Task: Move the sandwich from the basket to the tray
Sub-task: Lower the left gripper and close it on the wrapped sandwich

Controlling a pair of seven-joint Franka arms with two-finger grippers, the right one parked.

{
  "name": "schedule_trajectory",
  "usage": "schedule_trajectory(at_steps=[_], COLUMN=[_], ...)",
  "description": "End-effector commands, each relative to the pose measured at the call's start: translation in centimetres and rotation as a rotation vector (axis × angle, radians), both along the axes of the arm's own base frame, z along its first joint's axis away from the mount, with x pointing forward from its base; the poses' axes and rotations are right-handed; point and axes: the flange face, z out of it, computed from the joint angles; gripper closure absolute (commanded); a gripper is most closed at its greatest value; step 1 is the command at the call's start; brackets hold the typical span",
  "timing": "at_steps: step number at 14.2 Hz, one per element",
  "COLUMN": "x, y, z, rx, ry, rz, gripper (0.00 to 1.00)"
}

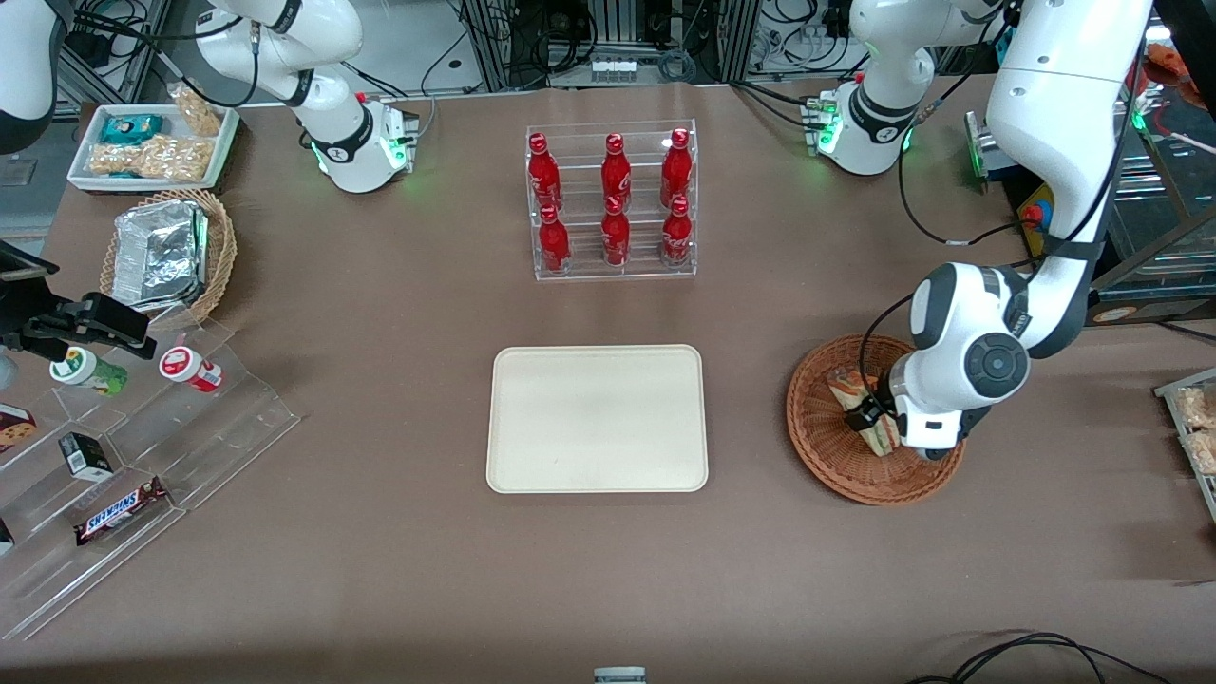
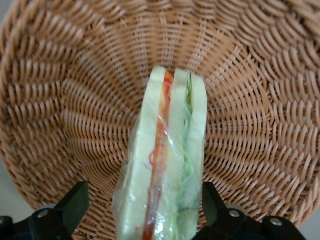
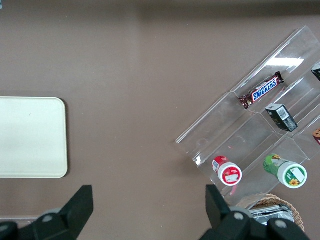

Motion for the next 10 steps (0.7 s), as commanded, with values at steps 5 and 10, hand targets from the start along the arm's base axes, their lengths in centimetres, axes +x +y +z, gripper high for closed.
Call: schedule_trajectory(at_steps=[5, 10], x=[0.9, 1.5], y=[-2.6, -4.6], z=[2.0, 6.7], rx=[0.033, 0.039], ry=[-0.041, -0.046], rz=[0.220, 0.166], gripper=[0.88, 0.91])
